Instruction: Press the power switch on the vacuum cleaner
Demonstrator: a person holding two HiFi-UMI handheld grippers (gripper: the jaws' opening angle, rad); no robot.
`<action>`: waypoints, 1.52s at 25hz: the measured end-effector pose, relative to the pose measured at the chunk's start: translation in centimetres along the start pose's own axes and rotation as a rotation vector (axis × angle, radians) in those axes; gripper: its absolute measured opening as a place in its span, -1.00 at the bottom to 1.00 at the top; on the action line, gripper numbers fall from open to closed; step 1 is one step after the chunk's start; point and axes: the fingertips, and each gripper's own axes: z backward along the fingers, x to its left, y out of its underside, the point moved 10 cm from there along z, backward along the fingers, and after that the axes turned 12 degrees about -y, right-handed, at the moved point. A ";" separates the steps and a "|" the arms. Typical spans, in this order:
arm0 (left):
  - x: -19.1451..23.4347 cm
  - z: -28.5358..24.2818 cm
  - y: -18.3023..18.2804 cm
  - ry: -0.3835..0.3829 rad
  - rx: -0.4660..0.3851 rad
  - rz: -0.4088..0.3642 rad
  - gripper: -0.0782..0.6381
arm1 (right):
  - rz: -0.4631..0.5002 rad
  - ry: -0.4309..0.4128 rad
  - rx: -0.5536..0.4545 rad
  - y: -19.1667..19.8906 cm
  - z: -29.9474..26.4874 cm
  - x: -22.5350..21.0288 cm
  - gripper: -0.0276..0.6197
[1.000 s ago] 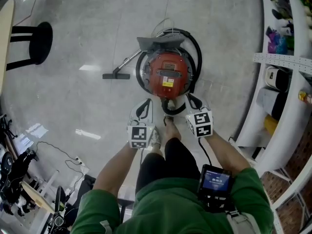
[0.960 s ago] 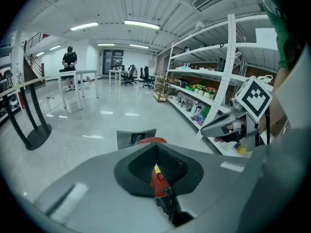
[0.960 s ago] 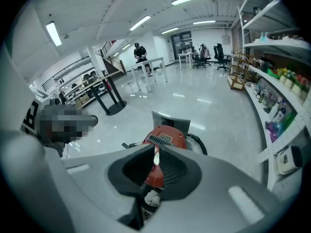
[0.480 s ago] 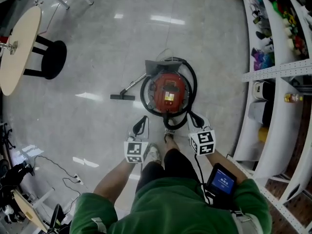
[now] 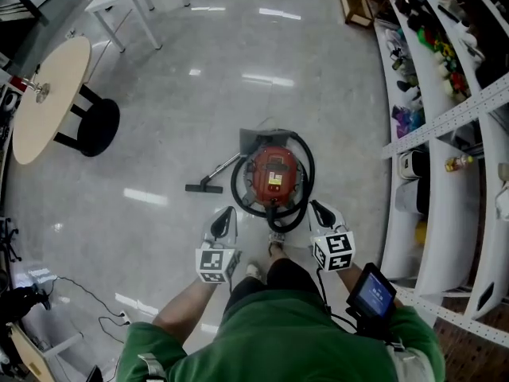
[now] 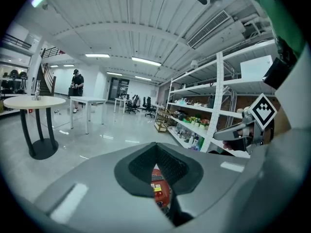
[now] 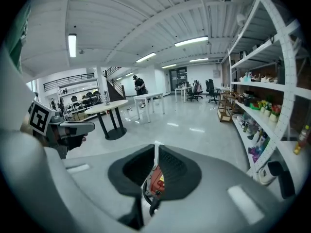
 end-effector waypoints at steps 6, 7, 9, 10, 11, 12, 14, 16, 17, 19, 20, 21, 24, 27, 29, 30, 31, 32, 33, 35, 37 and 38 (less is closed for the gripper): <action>0.5 3.6 -2.1 0.022 -0.091 0.017 -0.76 | 0.011 0.030 -0.103 -1.5 3.2 3.8 -0.86; 0.6 4.5 -2.3 0.022 -0.099 0.024 -0.76 | 0.007 0.035 -0.117 -1.5 3.9 4.5 -0.85; 0.6 6.1 -2.6 0.026 -0.111 0.039 -0.76 | 0.000 0.045 -0.144 -1.5 5.4 5.9 -0.86; 0.6 6.7 -2.8 0.031 -0.118 0.043 -0.76 | 0.001 0.050 -0.158 -1.5 6.1 6.6 -0.85; 0.7 7.3 -3.0 0.038 -0.127 0.044 -0.76 | 0.005 0.056 -0.170 -1.6 6.7 7.2 -0.86; 0.7 7.9 -3.2 0.046 -0.137 0.044 -0.76 | 0.010 0.061 -0.183 -1.6 7.2 7.8 -0.85; 0.8 9.0 -3.3 0.058 -0.155 0.043 -0.76 | 0.017 0.070 -0.203 -1.4 8.4 9.1 -0.85; 0.9 10.1 -3.2 0.071 -0.168 0.043 -0.76 | 0.018 0.078 -0.219 -0.9 9.4 10.4 -0.85; 0.8 10.7 -3.2 0.078 -0.174 0.044 -0.76 | 0.016 0.082 -0.225 -0.7 9.9 11.1 -0.85; 0.8 11.9 -3.2 0.095 -0.186 0.047 -0.76 | 0.015 0.091 -0.235 -0.2 10.9 12.4 -0.86; 0.8 12.5 -3.2 0.102 -0.190 0.047 -0.76 | 0.015 0.095 -0.240 0.0 11.4 13.0 -0.86; 0.8 13.1 -3.2 0.109 -0.194 0.047 -0.76 | 0.014 0.100 -0.243 0.1 11.8 13.5 -0.86; 0.6 14.5 -3.2 0.130 -0.200 0.052 -0.76 | 0.014 0.110 -0.257 0.4 13.1 14.9 -0.86; -0.3 15.9 -3.2 0.146 -0.194 0.065 -0.76 | 0.020 0.112 -0.272 0.7 14.3 16.0 -0.86; -0.8 16.8 -3.2 0.153 -0.200 0.064 -0.76 | 0.018 0.108 -0.283 0.9 14.9 16.5 -0.86; -1.0 17.1 -3.3 0.155 -0.204 0.064 -0.76 | 0.017 0.105 -0.289 0.9 15.1 16.7 -0.86; -1.3 17.3 -3.4 0.155 -0.206 0.066 -0.76 | 0.018 0.100 -0.293 0.8 15.2 16.8 -0.86; -1.6 17.4 -3.6 0.156 -0.209 0.069 -0.76 | 0.023 0.095 -0.298 0.7 15.4 16.7 -0.86; -1.9 17.5 -3.8 0.155 -0.214 0.069 -0.76 | 0.029 0.089 -0.303 0.5 15.5 16.6 -0.86; -2.6 17.7 -4.0 0.150 -0.223 0.069 -0.76 | 0.044 0.078 -0.316 0.2 16.0 16.5 -0.86; -3.1 18.0 -4.0 0.146 -0.224 0.074 -0.76 | 0.056 0.071 -0.326 0.3 16.6 16.5 -0.86; -3.5 18.2 -4.0 0.145 -0.222 0.077 -0.76 | 0.059 0.069 -0.329 0.4 16.9 16.5 -0.86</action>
